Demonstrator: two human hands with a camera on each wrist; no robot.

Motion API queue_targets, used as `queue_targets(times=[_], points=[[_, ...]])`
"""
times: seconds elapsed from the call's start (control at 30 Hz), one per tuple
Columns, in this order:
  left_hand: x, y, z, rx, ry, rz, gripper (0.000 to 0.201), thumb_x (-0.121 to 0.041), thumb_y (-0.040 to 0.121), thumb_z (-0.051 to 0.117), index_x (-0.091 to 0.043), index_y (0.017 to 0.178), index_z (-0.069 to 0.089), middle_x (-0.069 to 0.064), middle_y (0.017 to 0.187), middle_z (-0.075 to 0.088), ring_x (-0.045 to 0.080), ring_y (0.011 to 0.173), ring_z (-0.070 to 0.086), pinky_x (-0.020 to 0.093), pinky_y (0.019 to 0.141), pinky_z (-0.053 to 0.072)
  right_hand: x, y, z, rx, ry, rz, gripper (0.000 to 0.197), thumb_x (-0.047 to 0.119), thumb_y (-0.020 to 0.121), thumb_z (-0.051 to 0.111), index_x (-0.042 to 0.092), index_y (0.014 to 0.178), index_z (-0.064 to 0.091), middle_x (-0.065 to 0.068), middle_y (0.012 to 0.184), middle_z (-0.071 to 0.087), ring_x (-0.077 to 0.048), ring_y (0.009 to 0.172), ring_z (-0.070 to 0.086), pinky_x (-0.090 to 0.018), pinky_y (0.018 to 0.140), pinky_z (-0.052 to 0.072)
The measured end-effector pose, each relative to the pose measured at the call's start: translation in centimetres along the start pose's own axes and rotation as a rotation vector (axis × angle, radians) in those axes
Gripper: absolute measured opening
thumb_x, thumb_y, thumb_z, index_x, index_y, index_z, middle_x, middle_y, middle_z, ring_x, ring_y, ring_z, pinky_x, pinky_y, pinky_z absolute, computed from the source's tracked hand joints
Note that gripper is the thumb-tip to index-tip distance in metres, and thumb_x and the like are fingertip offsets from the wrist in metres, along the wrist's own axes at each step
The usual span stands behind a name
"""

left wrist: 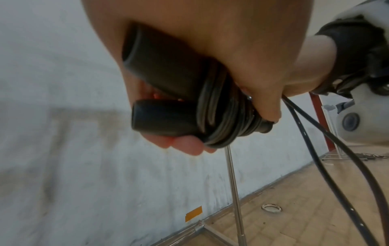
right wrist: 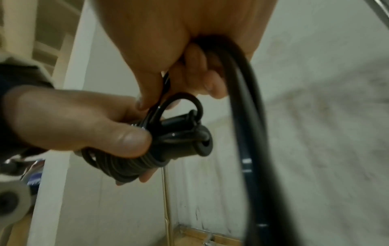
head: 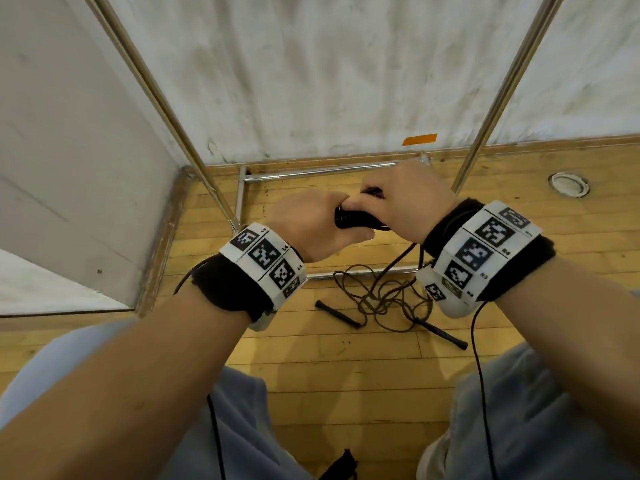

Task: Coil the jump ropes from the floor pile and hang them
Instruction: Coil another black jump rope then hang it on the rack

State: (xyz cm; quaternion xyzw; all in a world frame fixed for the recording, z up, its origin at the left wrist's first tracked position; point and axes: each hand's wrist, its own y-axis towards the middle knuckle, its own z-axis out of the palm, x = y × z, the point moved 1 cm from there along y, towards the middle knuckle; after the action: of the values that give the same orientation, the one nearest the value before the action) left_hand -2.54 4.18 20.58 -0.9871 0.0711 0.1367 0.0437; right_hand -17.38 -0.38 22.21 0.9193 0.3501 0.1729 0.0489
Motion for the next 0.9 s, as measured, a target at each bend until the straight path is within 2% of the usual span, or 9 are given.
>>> queue_targets(times=[0.2,0.3,0.43,0.53,0.6,0.67,0.73,0.8,0.9], points=[[-0.5,-0.3,-0.2,-0.050,-0.042,0.092,0.034,-0.059,0.083,0.055,-0.039,0.111,0.062,-0.013,0.070,0.062,0.010,0.068,0.058,0.024,0.054,0.043,-1.8,1.1,-1.0,0.047,0.315,0.213,0.044,0.055,0.072,0.069,0.021,0.052,0.050,0.008,0.049,0.041,-0.007,0.044,0.038,-0.019,0.044,0.031],[-1.1,-0.8,-0.8,-0.074,-0.112,0.142,0.019,-0.053,0.084,0.057,-0.036,0.092,0.062,-0.012,0.065,0.058,0.012,0.064,0.057,0.032,0.057,0.047,-2.5,1.2,-1.3,0.093,0.568,0.247,0.044,0.049,0.074,0.072,0.024,0.044,0.051,0.012,0.039,0.035,-0.004,0.037,0.033,-0.011,0.038,0.026],[-1.7,-1.6,-1.7,-0.133,-0.258,0.163,0.026,-0.051,0.079,0.053,-0.032,0.093,0.065,-0.010,0.062,0.058,0.008,0.060,0.055,0.036,0.058,0.048,-2.9,0.4,-1.2,0.130,0.878,0.283,0.035,0.054,0.070,0.065,0.022,0.057,0.060,0.008,0.050,0.049,-0.006,0.046,0.045,-0.014,0.048,0.038],[-2.1,-2.1,-2.4,-0.164,-0.449,0.156,0.026,-0.046,0.081,0.055,-0.029,0.098,0.065,-0.006,0.068,0.062,0.013,0.064,0.059,0.037,0.061,0.050,-2.3,0.0,-0.3,0.135,1.255,0.375,0.019,0.034,0.083,0.063,0.019,0.073,0.067,0.005,0.064,0.062,-0.009,0.054,0.056,-0.020,0.048,0.045],[-2.2,-2.2,-2.8,-0.195,-0.548,0.132,0.021,-0.041,0.084,0.057,-0.026,0.097,0.064,-0.002,0.071,0.064,0.018,0.065,0.061,0.041,0.063,0.052,-1.7,0.0,0.2,0.061,1.343,0.455,0.024,0.021,0.094,0.054,0.020,0.074,0.067,0.001,0.063,0.054,-0.011,0.050,0.044,-0.023,0.045,0.036],[-2.2,-2.1,-3.2,-0.217,-0.594,0.095,0.008,-0.034,0.089,0.059,-0.026,0.090,0.060,-0.001,0.070,0.063,0.018,0.065,0.061,0.044,0.066,0.053,-1.0,0.1,0.2,-0.018,1.285,0.480,0.025,0.009,0.096,0.046,0.009,0.081,0.067,0.003,0.054,0.046,-0.010,0.045,0.034,-0.024,0.043,0.029],[-2.1,-1.8,-3.7,-0.241,-0.616,0.066,0.011,-0.031,0.093,0.058,-0.022,0.087,0.058,-0.001,0.070,0.063,0.017,0.064,0.060,0.043,0.065,0.053,-0.6,0.5,-0.5,-0.105,0.950,0.425,0.015,0.000,0.092,0.046,-0.007,0.090,0.060,0.001,0.053,0.046,-0.009,0.045,0.036,-0.022,0.044,0.031],[-2.0,-1.5,-4.0,-0.264,-0.580,0.050,0.016,-0.035,0.094,0.057,-0.020,0.087,0.058,-0.002,0.069,0.063,0.015,0.063,0.060,0.038,0.064,0.051,-0.3,0.5,-0.9,-0.207,0.666,0.336,0.015,0.003,0.090,0.049,-0.003,0.080,0.058,-0.003,0.058,0.052,-0.009,0.051,0.042,-0.017,0.044,0.031],[-1.9,-1.2,-4.3,-0.282,-0.509,0.024,0.022,-0.039,0.093,0.055,-0.016,0.096,0.057,-0.005,0.070,0.061,0.013,0.065,0.059,0.034,0.066,0.050,0.4,-0.1,-0.7,-0.269,0.522,0.250,0.028,0.012,0.096,0.042,0.019,0.070,0.050,0.010,0.058,0.045,0.002,0.048,0.045,-0.012,0.044,0.029]])
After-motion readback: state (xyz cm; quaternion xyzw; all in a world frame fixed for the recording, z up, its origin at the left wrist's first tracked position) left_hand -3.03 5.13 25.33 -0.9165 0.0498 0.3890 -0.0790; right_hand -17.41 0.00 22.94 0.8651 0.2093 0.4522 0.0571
